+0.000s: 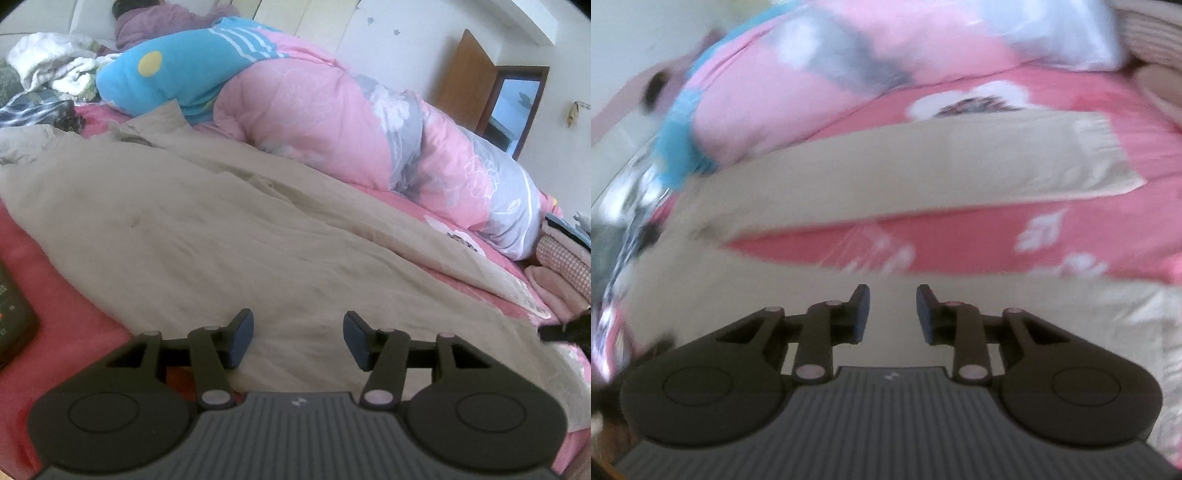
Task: Fold clothes
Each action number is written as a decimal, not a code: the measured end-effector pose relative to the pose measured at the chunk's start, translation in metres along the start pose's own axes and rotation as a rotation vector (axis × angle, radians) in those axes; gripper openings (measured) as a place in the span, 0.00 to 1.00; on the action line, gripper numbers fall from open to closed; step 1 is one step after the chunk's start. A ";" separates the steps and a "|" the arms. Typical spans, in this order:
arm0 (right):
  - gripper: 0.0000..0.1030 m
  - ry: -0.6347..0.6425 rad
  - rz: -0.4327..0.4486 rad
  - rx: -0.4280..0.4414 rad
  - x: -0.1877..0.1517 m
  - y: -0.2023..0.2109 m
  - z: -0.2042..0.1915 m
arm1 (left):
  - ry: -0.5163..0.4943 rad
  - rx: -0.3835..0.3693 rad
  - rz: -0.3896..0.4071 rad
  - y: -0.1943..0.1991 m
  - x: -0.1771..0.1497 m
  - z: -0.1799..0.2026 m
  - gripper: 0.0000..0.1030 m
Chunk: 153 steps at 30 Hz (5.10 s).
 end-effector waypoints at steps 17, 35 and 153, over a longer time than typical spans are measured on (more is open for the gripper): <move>0.29 -0.186 0.049 -0.374 -0.034 0.070 0.156 | -0.030 0.016 0.006 -0.001 -0.002 0.004 0.58; 0.31 0.181 0.079 -0.249 -0.083 0.044 0.038 | -0.072 0.020 -0.005 -0.003 -0.003 0.007 0.63; 0.99 0.140 0.139 -0.303 -0.110 0.022 -0.074 | -0.225 0.129 -0.217 -0.058 -0.001 0.035 1.00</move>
Point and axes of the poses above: each gripper's, at about its wrist camera, not at the fingertips, and y roughly against the way its jaws point, z to its right, x to its top, the point moved 10 cm from there along -y, roughly the way its jaws point, and after that the axes turned 15 degrees about -x, right-handed, at the moved point
